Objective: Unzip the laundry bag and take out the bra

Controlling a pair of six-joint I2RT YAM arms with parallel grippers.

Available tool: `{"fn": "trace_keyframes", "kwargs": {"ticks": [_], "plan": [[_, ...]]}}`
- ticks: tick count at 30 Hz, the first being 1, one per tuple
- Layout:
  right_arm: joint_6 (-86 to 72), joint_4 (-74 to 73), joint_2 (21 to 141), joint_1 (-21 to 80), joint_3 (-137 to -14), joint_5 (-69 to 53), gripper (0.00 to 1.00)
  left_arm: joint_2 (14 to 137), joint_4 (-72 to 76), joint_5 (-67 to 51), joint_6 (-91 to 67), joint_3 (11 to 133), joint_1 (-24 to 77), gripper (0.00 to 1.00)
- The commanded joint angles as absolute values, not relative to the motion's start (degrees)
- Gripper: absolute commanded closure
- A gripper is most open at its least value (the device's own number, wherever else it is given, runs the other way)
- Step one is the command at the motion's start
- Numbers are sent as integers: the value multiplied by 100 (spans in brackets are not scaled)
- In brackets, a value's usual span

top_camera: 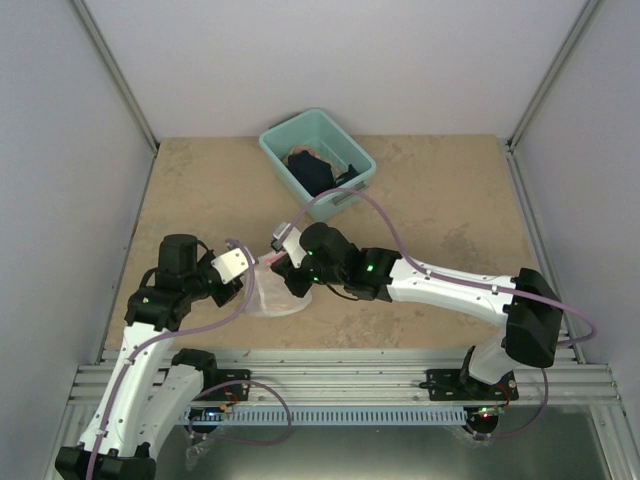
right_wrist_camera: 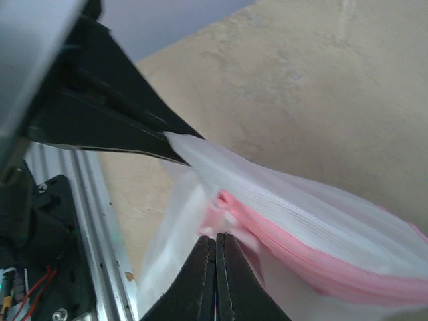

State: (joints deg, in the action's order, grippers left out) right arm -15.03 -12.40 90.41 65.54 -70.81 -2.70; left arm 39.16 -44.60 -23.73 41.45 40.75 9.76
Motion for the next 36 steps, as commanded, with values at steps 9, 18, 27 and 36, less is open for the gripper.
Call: {"fn": "trace_keyframes", "kwargs": {"ticks": [9,18,27,36], "plan": [[-1850,-952,9198,6886,-7167,391,83,3858,-4312,-2728,3770,4048,1003,100],[-2165,-1287,9376,6903,-7426,1086,78,3841,-4312,-2716,3782,4026,1002,100],[-2032,-1345,9554,6901,-7657,1384,78,3840,-4309,-2742,3803,4032,1004,100],[-1973,-1369,9715,6858,-7808,1545,89,3824,-4325,-2742,3821,4008,1002,100]]}}
